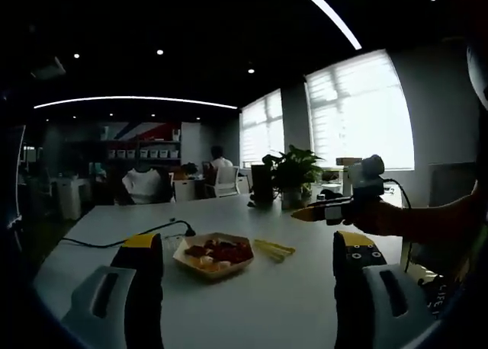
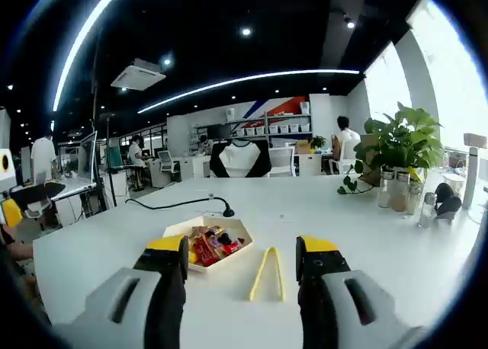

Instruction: Place the target food into the container with the food tongs after gripping and lifting it, then release it inside without dropping or visibly crushing the food.

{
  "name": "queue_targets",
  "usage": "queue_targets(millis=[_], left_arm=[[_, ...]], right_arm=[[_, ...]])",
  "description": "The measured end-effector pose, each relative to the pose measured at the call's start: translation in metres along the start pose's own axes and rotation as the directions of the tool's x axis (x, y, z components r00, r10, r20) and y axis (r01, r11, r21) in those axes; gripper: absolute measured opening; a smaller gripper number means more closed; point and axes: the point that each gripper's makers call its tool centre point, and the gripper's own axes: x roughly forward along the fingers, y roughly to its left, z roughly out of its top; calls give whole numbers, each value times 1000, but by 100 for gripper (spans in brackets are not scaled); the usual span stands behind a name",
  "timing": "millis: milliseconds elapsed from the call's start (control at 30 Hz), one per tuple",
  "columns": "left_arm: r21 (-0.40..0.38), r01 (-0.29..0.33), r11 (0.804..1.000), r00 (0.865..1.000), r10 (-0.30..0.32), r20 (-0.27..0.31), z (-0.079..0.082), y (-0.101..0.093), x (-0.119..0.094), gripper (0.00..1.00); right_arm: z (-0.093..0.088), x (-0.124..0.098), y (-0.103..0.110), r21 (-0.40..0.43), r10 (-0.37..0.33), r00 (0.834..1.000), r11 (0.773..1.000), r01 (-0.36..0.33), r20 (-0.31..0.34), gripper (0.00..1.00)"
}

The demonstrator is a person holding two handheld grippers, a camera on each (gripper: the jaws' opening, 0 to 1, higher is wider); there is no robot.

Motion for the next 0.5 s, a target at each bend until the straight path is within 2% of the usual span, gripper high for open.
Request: queue_targets(millis=[100, 167, 300, 333, 400, 500], left_arm=[[4, -23, 1000, 1000, 23, -2, -3, 6, -1, 100], [-7, -32, 999, 999, 32, 7, -3, 9, -2, 100], [31, -55, 998, 998, 54, 28, -4, 12, -4, 100], [28, -77, 997, 997, 76, 29, -5, 16, -5, 100], [11, -80, 997, 996, 79, 29, -6, 17, -6, 100], [24, -93, 995, 996, 92, 11, -13, 20, -10, 100]], right_arm=[[-4, -7, 0, -16, 12, 1000, 1000, -12, -4, 65], [2, -13, -3, 67, -5, 999, 998, 2, 49, 68], [-1, -24, 6, 40, 27, 998, 999, -29, 49, 70], [0, -27, 9, 43, 29, 998, 999, -31, 55, 72], [2, -31, 12, 28, 28, 997, 999, -30, 72, 80], [4, -36, 16, 17, 23, 993, 1000, -25, 116, 92]])
